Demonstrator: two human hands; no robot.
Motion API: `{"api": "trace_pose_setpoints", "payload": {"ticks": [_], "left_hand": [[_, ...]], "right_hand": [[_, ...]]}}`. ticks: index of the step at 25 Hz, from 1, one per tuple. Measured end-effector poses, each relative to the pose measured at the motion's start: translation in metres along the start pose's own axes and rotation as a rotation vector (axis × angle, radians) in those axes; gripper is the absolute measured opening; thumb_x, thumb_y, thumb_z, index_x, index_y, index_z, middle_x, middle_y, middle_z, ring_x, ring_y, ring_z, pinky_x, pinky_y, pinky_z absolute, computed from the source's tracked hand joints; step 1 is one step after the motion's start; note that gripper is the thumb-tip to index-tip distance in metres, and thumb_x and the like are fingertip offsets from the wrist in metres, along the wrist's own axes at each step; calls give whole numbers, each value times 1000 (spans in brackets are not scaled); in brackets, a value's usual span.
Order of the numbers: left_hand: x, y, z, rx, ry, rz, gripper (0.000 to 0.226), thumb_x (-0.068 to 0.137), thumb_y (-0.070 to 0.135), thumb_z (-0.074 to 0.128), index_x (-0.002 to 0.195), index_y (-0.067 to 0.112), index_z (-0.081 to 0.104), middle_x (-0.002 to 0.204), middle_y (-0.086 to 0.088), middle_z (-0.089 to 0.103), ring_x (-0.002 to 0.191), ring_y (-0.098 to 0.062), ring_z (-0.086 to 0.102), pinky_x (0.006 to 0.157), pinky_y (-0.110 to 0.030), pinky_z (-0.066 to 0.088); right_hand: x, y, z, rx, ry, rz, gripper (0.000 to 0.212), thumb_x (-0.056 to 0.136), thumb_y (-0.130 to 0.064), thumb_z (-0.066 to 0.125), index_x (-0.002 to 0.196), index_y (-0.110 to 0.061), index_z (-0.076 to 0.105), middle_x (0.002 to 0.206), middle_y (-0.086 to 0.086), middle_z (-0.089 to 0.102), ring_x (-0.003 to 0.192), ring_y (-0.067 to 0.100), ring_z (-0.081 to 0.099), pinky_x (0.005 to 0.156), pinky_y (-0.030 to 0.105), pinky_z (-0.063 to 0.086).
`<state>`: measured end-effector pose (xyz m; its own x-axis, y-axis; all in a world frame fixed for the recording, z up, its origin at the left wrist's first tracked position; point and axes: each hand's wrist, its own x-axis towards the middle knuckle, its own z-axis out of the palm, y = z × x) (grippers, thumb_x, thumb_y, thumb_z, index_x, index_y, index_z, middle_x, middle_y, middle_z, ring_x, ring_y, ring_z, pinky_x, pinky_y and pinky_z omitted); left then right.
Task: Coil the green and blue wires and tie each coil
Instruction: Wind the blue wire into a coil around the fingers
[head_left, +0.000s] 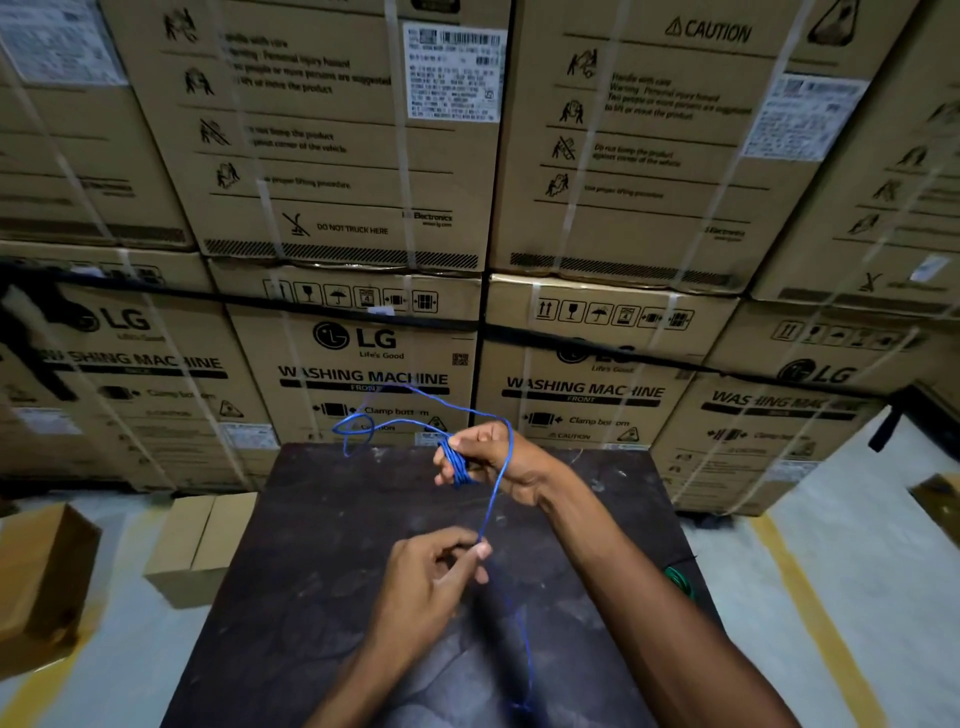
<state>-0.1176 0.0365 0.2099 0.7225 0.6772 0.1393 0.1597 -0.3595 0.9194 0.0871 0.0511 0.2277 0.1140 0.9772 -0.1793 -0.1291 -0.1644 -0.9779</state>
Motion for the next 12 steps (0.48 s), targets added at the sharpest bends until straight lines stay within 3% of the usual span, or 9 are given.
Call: {"api": "trace_pose_setpoints", "payload": {"ticks": [3,5,8,10,12], "left_hand": [[2,24,-32,39,37,133,17,90,39,69,82,25,75,61,-1,65,53,-2,50,50,-30,42],[9,45,-62,34,104,194,21,90,42,66,79,26,74,69,0,69,59,-16,60,56,-38,47],[23,85,-108,67,154,297,24,92,37,62,75,23,71,73,4,66,66,-12,60,61,-28,45],[37,112,-129,30,194,328,25,97,29,61,75,20,68,66,3,61,58,-6,54,54,-19,40],[64,131,-148,-154,276,269,26,103,22,58,80,15,69,56,0,57,44,-8,51,41,-16,36]], "right_hand": [[0,6,-5,-25,17,34,24,102,-19,55,93,-10,75,79,4,76,77,16,72,67,19,46],[0,12,-9,-68,55,79,24,101,-20,56,91,-13,76,80,5,76,75,12,70,66,18,45],[0,20,-14,-111,71,111,28,103,-17,53,93,-11,77,80,12,76,78,16,71,68,21,46],[-3,21,-14,-107,67,130,28,104,-14,51,95,-6,77,83,16,75,79,19,72,76,26,52],[-6,22,-12,-117,49,125,28,104,-10,50,98,3,74,81,16,75,75,18,73,71,23,56]]}}
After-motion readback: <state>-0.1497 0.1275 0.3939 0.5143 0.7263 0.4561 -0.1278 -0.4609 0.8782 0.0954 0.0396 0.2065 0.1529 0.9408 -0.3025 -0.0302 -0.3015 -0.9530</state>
